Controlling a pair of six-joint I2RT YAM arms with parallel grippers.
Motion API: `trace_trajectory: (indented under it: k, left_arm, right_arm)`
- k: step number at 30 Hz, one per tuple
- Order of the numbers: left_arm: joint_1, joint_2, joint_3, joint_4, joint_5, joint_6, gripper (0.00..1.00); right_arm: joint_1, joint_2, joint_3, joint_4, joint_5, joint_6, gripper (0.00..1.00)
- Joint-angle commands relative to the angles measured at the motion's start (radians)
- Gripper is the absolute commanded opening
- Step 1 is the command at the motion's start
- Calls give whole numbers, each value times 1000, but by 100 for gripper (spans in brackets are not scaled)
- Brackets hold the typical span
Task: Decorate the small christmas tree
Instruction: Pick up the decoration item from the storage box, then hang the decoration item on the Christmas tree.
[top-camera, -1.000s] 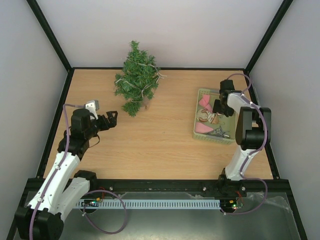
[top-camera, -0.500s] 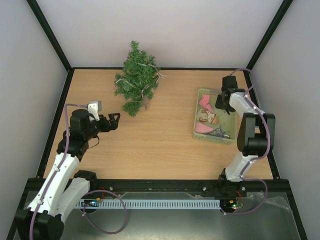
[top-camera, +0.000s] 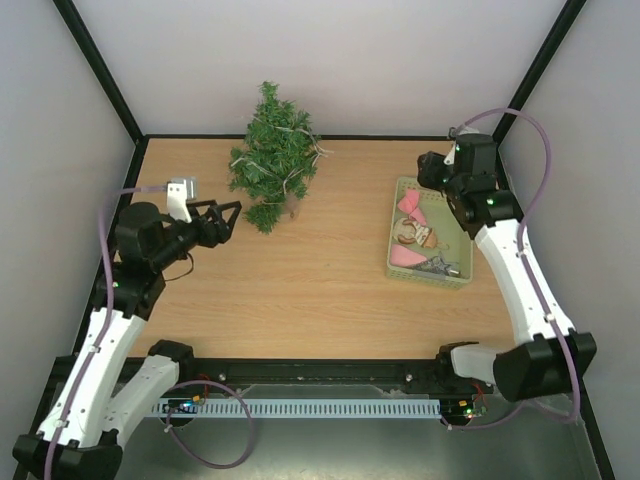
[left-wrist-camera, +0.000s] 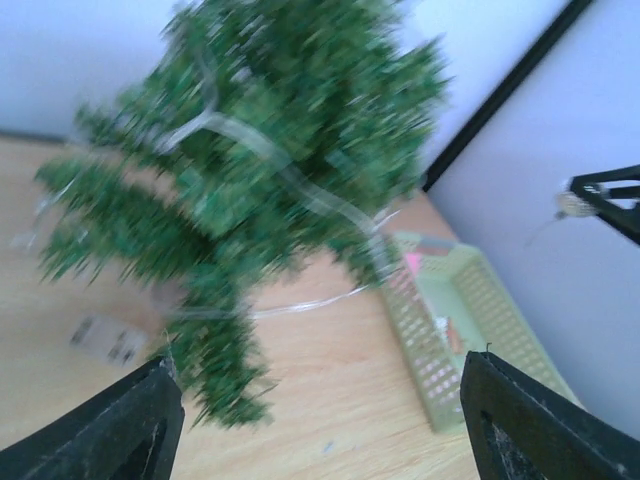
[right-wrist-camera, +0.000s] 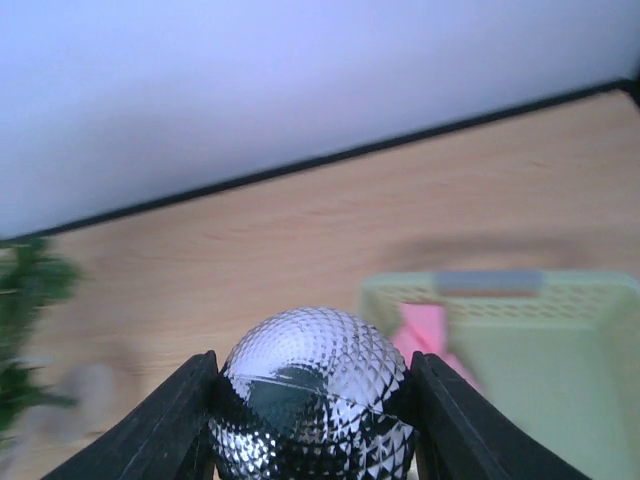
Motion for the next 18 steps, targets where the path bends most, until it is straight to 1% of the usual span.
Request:
trace_trajectory:
  k: [1, 5, 8, 13, 16, 18]
  left_arm:
    - [-53, 12, 111, 32, 60, 0, 75]
    - [-106, 51, 183, 55, 74, 15, 69]
    - [-136, 71, 197, 104, 101, 15, 65]
    - [-197, 102, 184, 160, 89, 43, 59]
    - [-234, 120, 152, 206, 72, 26, 56]
    - [-270, 130, 121, 234, 45, 15, 55]
  right_arm:
    - [83, -86, 18, 104, -135, 66, 41]
    - [159, -131, 38, 181, -205, 133, 41]
    - [217, -155, 30, 260, -270, 192, 41]
    - [298, -171, -33, 420, -342, 297, 41]
    - [359, -141, -36, 459, -380, 305, 41]
    - [395, -124, -43, 496, -394, 340, 41]
